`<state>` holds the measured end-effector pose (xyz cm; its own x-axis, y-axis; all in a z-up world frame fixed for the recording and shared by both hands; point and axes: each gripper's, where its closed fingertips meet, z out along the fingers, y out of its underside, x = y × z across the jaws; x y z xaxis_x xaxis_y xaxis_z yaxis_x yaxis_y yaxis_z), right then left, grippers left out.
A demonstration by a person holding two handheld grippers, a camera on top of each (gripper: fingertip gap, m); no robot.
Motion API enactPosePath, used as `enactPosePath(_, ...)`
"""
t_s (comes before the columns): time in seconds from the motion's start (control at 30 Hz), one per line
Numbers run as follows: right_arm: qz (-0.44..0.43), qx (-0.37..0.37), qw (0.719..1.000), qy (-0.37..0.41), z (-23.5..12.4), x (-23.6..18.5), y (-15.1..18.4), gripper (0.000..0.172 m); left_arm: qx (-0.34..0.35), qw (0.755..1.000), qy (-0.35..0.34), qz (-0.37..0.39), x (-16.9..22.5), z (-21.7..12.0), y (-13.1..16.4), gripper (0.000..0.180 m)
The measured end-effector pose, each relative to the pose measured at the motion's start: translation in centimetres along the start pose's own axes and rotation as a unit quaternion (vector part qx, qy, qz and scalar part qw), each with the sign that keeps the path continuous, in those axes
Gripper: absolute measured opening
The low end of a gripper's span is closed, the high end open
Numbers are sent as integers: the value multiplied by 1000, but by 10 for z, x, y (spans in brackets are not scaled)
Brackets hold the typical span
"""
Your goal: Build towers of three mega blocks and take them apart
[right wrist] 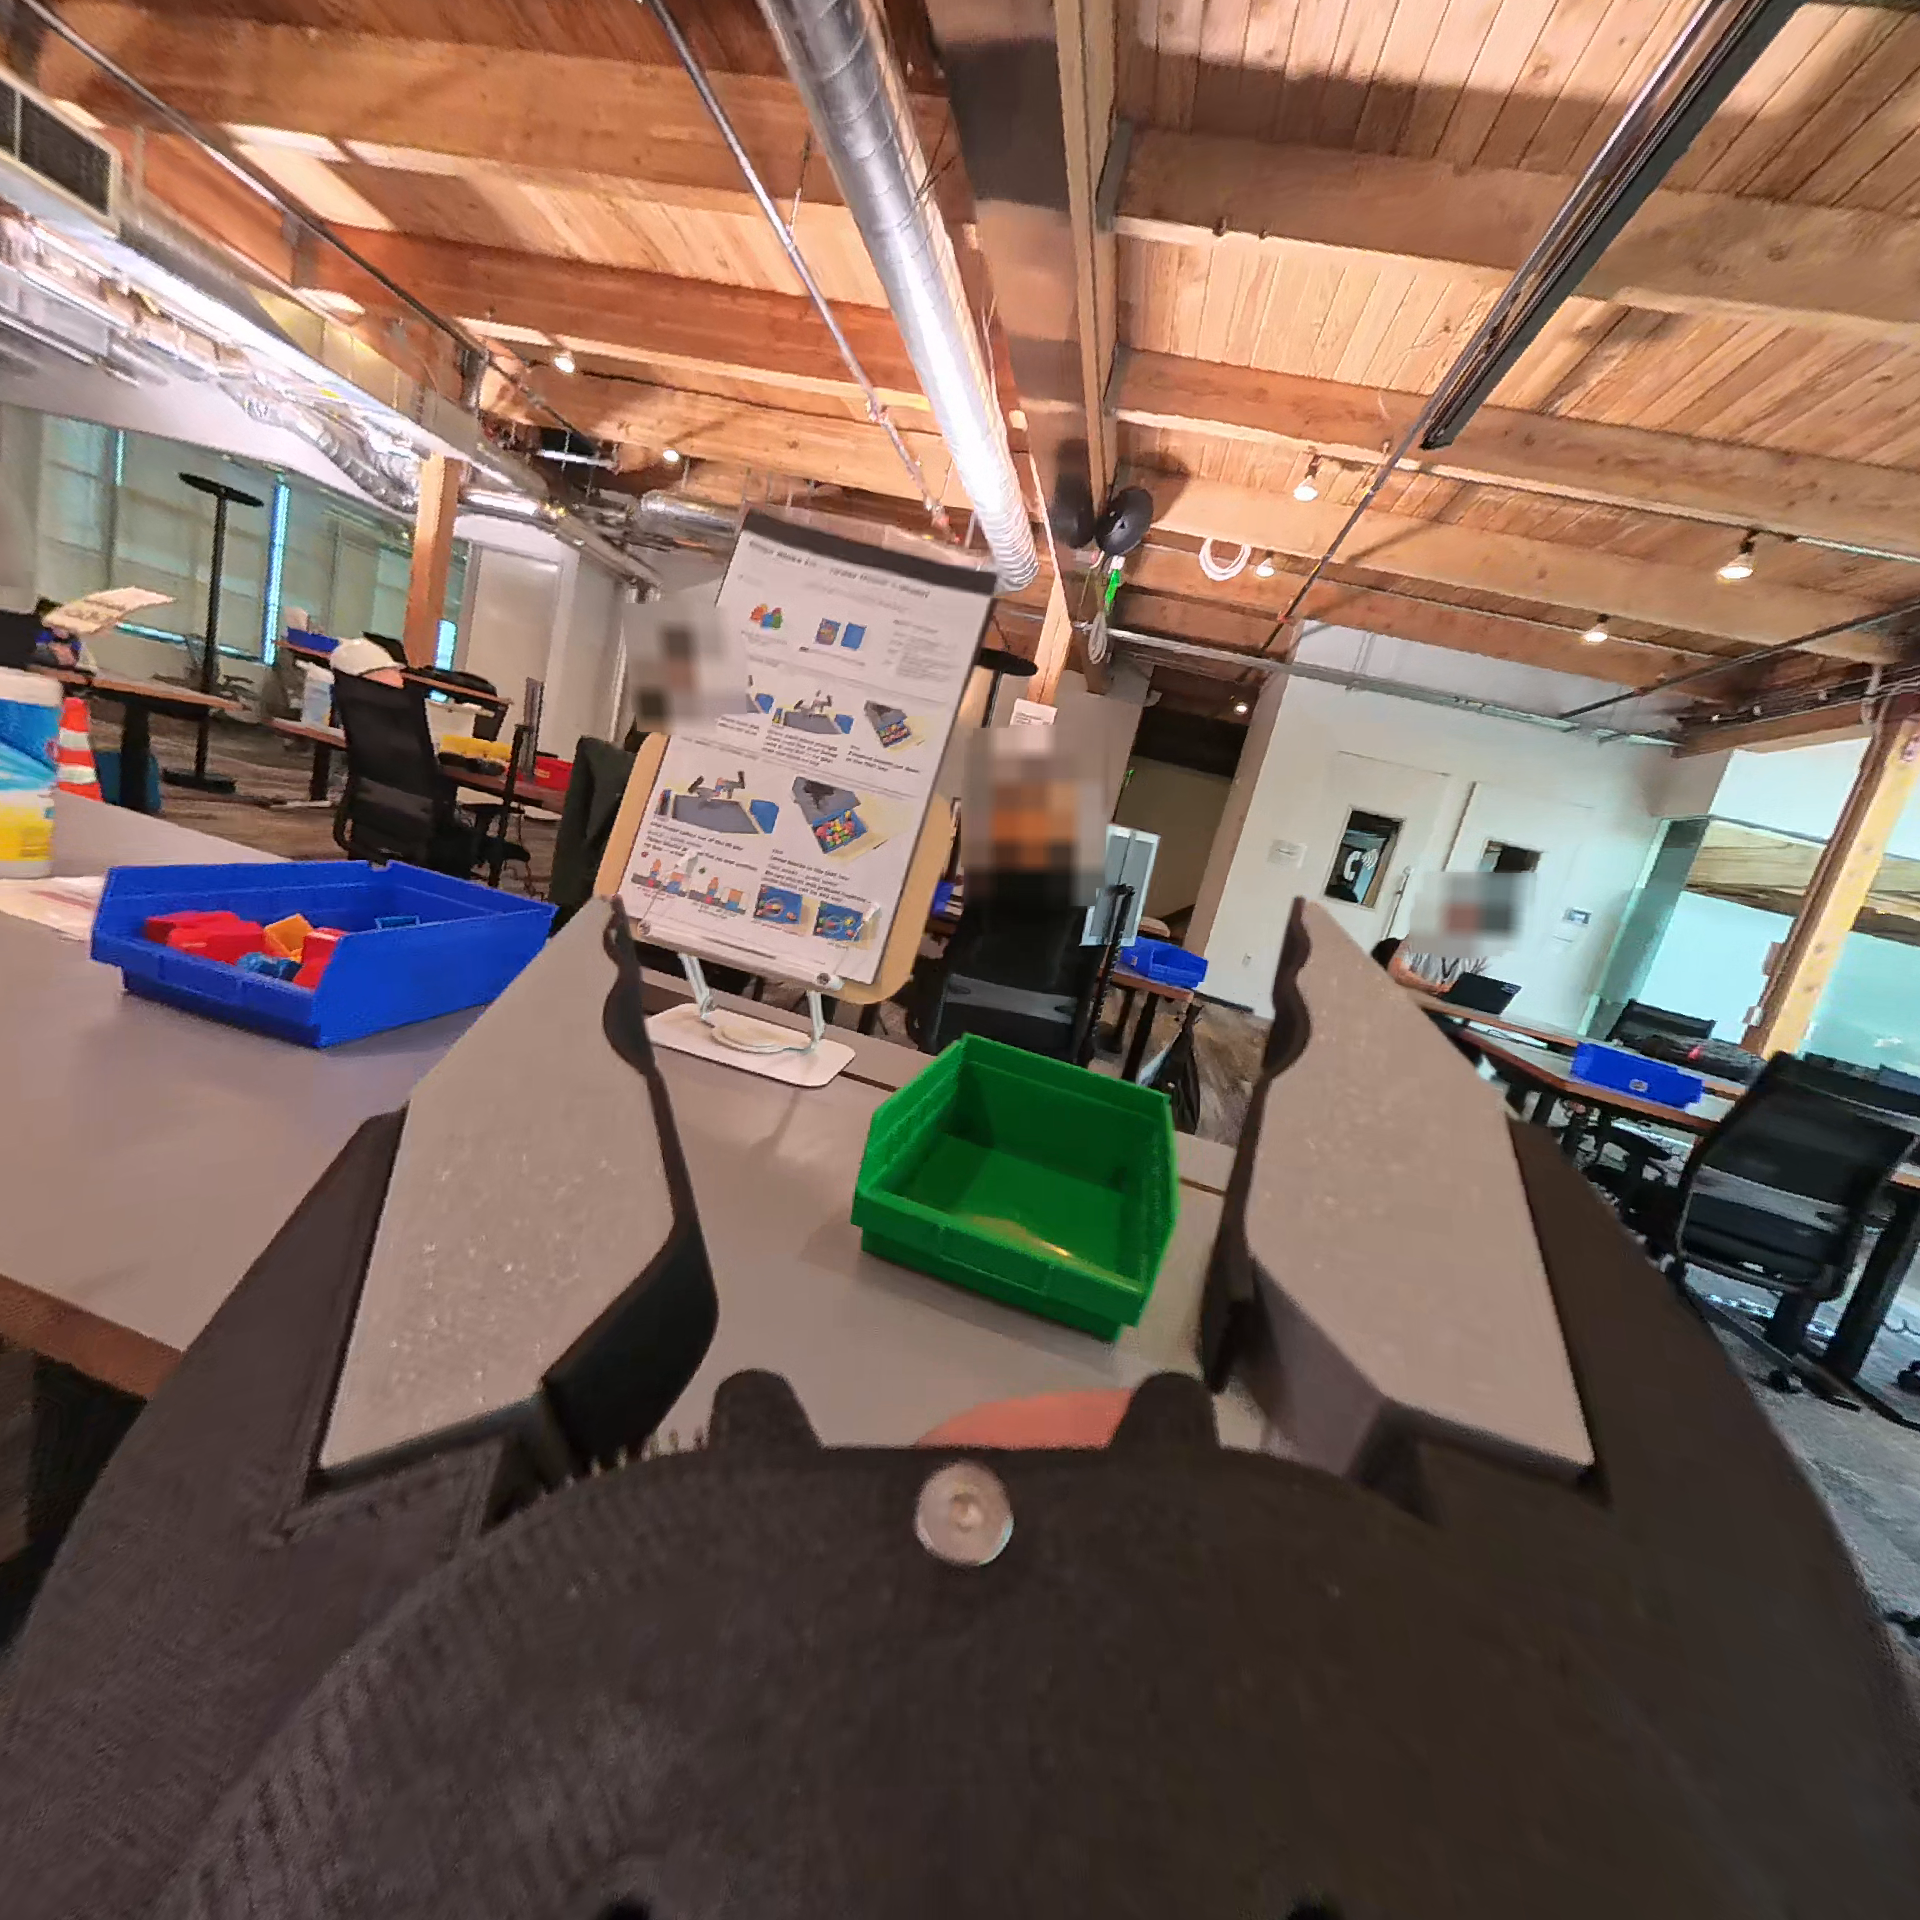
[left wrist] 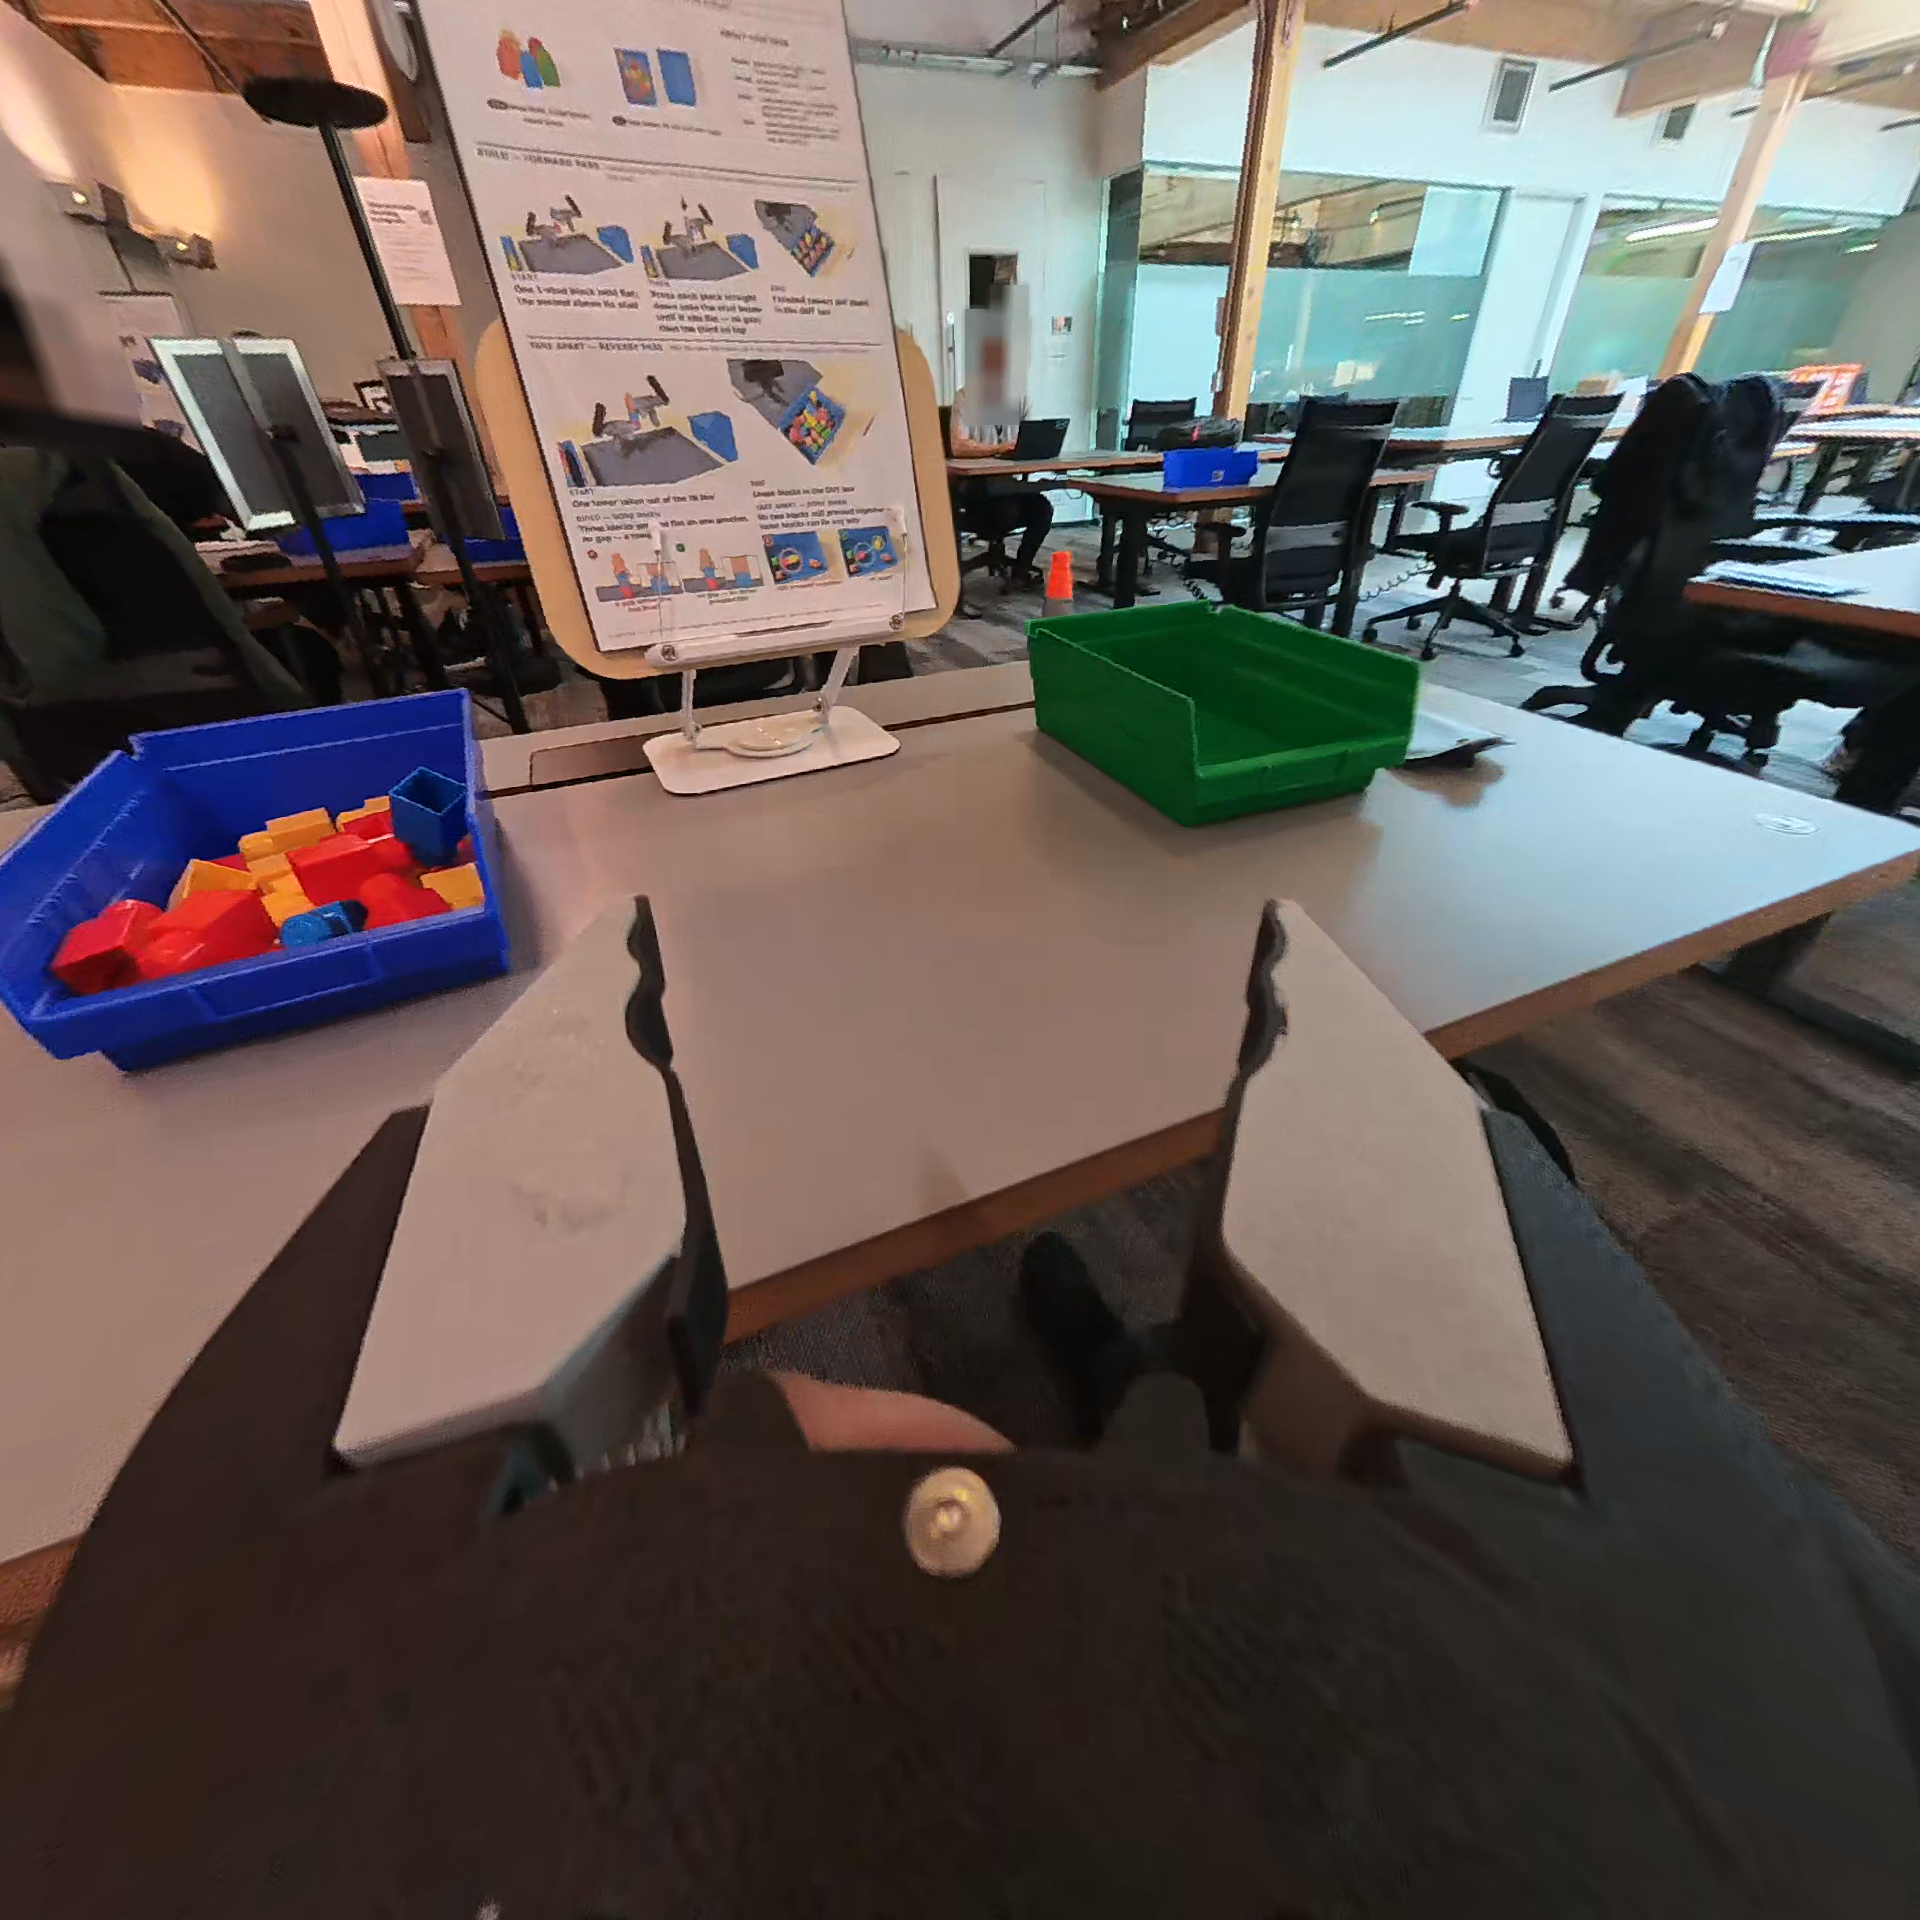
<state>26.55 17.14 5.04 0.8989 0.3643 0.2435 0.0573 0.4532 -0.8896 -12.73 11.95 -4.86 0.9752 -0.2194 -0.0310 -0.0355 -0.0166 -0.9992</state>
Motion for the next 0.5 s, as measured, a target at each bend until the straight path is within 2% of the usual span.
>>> enactPosePath(0.1,6,13,1000,14,-34,30,-17,118,4,1000,-15,12,25,-9,-4,111)
enactPosePath(0.27,-5,38,998,53,-86,72,-43,117,20,1000,11,7,82,-11,-16,110)
enactPosePath(0.5,-21,42,996,76,-131,95,-60,114,-2,999,29,15,129,-6,-5,109)
